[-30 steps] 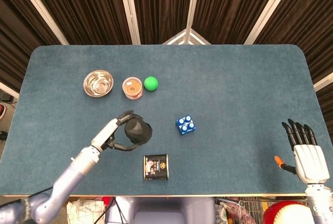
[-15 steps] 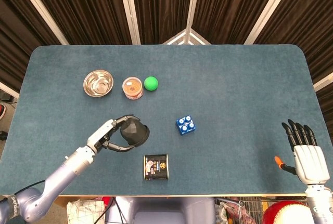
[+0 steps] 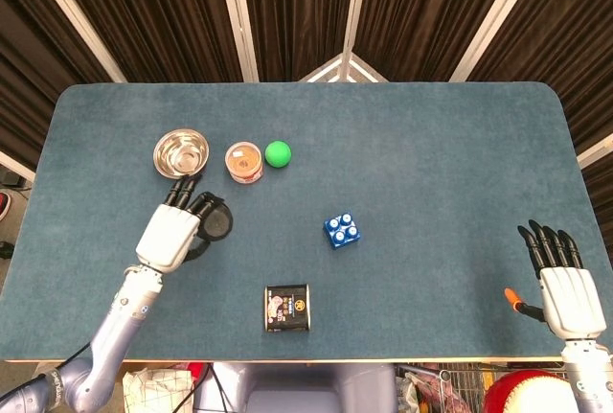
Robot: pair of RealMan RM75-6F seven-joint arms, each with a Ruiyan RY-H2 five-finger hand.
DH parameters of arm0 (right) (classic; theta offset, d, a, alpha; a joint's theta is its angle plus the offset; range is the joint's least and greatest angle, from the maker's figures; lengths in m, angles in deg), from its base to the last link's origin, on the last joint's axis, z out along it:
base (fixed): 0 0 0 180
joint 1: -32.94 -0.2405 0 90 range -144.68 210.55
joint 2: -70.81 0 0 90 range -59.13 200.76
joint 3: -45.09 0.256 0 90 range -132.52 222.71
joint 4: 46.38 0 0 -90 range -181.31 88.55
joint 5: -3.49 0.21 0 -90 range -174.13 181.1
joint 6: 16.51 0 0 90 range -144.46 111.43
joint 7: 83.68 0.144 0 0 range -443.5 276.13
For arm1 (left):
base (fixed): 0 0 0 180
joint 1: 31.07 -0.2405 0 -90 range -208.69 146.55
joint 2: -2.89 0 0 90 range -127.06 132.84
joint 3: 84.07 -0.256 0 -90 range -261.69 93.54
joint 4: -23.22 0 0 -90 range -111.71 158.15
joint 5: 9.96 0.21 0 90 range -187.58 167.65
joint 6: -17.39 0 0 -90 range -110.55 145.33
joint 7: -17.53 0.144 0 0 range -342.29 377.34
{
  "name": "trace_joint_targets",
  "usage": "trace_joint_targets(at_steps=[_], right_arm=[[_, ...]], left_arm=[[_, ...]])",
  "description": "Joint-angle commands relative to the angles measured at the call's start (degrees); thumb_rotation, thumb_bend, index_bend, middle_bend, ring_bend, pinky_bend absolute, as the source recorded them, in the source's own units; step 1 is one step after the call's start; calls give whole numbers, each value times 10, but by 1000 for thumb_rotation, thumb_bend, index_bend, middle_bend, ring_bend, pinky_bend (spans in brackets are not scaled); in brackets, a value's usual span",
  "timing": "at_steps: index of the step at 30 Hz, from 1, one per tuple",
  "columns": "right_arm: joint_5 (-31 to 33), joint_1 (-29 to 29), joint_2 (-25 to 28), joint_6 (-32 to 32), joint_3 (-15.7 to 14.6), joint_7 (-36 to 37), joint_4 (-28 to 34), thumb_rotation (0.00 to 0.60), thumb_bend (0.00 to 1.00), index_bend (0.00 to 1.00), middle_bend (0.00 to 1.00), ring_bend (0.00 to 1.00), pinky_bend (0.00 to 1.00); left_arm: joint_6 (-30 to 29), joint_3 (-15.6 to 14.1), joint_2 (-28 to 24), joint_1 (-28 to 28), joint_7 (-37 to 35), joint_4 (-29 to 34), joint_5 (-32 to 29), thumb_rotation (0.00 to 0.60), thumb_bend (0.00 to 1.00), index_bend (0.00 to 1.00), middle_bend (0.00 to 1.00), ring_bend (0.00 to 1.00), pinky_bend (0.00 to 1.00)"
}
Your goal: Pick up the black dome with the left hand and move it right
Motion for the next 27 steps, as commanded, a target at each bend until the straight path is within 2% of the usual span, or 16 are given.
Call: trace_joint_targets(at_steps=[1, 5, 7, 9, 11, 14, 16, 18, 22, 27], right_arm=[[1, 0, 0, 0, 0, 1, -1, 600, 233, 0, 0, 2, 0], [2, 0, 0, -1, 0, 0, -1, 600, 233, 0, 0, 2, 0], [3, -1, -1, -3, 0, -1, -2, 600, 232, 0, 0, 2, 0], [3, -2, -2, -4, 1, -2, -3, 600, 233, 0, 0, 2, 0], [3, -2, -3, -3, 1, -2, -3, 600, 233, 0, 0, 2, 0], [3, -2, -3, -3, 2, -5, -1, 600, 233, 0, 0, 2, 0], [4, -2, -2, -3, 2, -6, 1, 600, 233, 0, 0, 2, 0], [2, -1, -2, -1, 1, -5, 0, 600, 233, 0, 0, 1, 0], [-1, -1, -2, 1, 0, -5, 1, 600, 233, 0, 0, 2, 0], [-1, 0, -2, 1, 0, -4, 0, 600, 232, 0, 0, 2, 0]], left_arm=[[109, 11, -45, -2, -247, 134, -196, 600, 464, 294, 409, 0, 0], [212, 42, -112, 13, -390, 177, -280, 600, 465, 297, 406, 0, 0], [296, 68, -152, 20, -491, 195, -334, 600, 465, 295, 402, 0, 0], [401, 107, -189, 21, -598, 196, -374, 600, 465, 295, 400, 0, 0], [492, 148, -207, 13, -668, 175, -382, 600, 465, 294, 399, 0, 0], [555, 186, -202, -8, -691, 144, -356, 600, 464, 294, 398, 0, 0], [546, 190, -188, -22, -671, 133, -320, 600, 464, 298, 399, 0, 0], [508, 178, -172, -31, -637, 126, -272, 600, 464, 301, 399, 0, 0], [431, 133, -149, -28, -569, 109, -202, 600, 464, 302, 390, 0, 0], [334, 80, -121, -14, -495, 79, -175, 600, 464, 302, 388, 0, 0]])
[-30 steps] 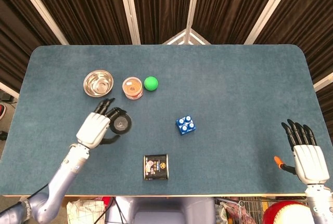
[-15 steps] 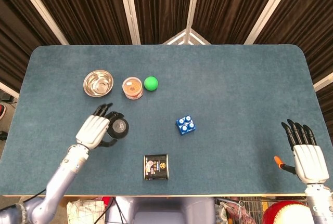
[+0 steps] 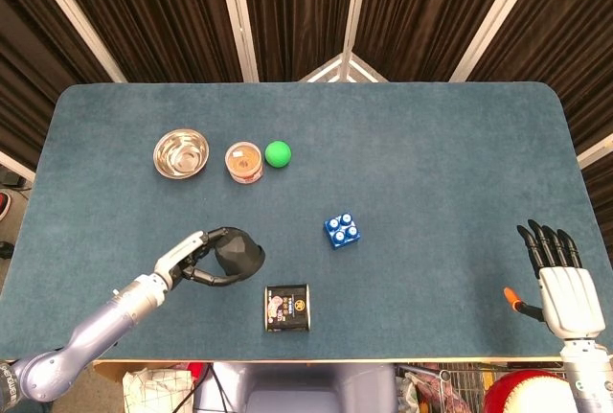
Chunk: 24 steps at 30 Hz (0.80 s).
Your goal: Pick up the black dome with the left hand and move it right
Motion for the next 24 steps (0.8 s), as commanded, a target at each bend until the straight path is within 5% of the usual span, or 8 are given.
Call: trace_joint_targets(at_steps=[1, 11, 24], right_arm=[[0, 0, 0, 0, 0, 1, 0, 600, 232, 0, 0, 2, 0], [0, 2, 1, 1, -1, 4, -1, 600, 233, 0, 0, 2, 0], [0, -1, 0, -3, -1, 9, -2, 600, 233, 0, 0, 2, 0]], left_arm=[[-97, -41, 22, 3, 207, -38, 54, 600, 464, 302, 388, 0, 0], [-277, -110, 131, 31, 388, -141, 71, 600, 464, 301, 388, 0, 0], [-288, -129, 183, 73, 352, -237, 56, 600, 464, 301, 383, 0, 0]])
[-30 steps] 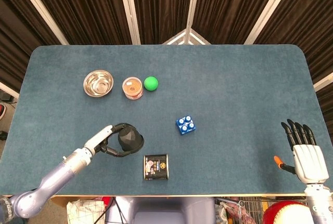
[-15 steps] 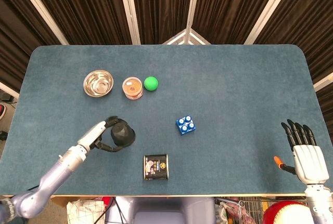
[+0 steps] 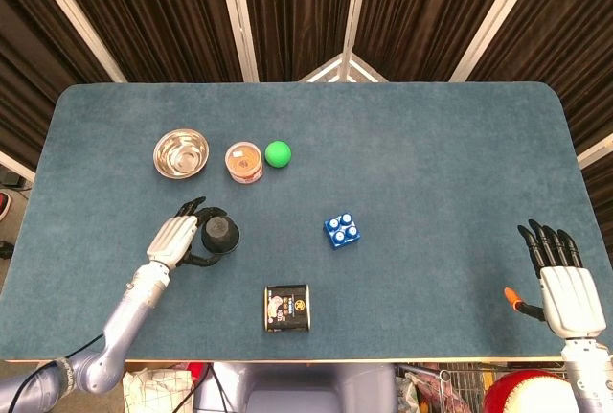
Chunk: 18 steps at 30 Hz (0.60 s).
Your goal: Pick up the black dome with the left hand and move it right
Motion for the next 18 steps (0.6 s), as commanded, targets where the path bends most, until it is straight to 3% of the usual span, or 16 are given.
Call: trace_joint_targets(at_steps=[1, 18], right_arm=[[1, 1, -2, 1, -1, 0, -1, 600, 233, 0, 0, 2, 0], [2, -3, -3, -6, 0, 3, -2, 600, 233, 0, 0, 2, 0]], left_arm=[[-11, -8, 26, 15, -9, -47, 6, 600, 464, 301, 383, 0, 0], [-29, -33, 75, 40, -52, -141, 20, 600, 464, 301, 373, 0, 0]])
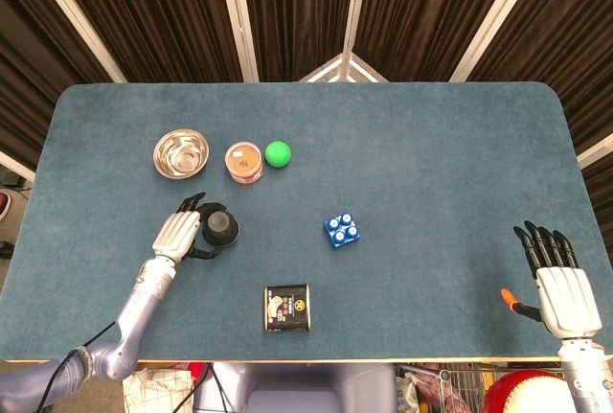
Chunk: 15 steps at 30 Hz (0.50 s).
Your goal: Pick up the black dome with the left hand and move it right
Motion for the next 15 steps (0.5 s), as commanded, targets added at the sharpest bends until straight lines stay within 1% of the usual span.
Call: trace_joint_targets(at_steps=[1, 9, 15], right_arm=[[1, 0, 1, -1, 0, 1, 1, 600, 233, 0, 0, 2, 0], [3, -1, 2, -5, -1, 3, 0, 600, 232, 0, 0, 2, 0], [2, -1, -1, -2, 0, 7, -4, 600, 233, 0, 0, 2, 0]], left_arm=[[1, -4, 6, 4, -8, -9, 1, 600, 464, 301, 373, 0, 0], [6, -14, 16, 11, -20, -30, 0, 600, 464, 299, 355, 0, 0], [15, -21, 14, 15, -17, -31, -8, 600, 428, 283, 270, 0, 0]])
